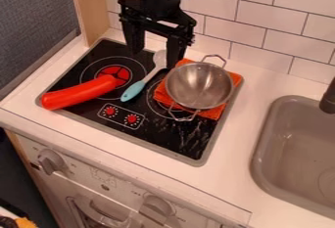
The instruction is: Put the sausage inside the silver pot
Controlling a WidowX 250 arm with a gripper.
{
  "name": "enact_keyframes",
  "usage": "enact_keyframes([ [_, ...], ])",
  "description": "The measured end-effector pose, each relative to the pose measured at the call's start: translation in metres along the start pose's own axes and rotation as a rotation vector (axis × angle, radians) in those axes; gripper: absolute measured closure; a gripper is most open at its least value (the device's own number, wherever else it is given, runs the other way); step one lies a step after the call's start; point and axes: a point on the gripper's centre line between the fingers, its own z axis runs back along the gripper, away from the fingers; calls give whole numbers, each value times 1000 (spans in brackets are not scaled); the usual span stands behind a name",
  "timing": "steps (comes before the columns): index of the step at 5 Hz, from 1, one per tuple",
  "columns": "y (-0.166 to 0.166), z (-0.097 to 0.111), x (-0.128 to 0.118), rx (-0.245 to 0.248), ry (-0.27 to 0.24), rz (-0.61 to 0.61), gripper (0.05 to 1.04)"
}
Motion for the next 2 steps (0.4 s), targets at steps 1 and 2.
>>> enact_keyframes([
  [1, 0, -9, -3, -3, 24, -8, 83],
  [2, 26, -25, -19, 10, 51, 4, 83],
])
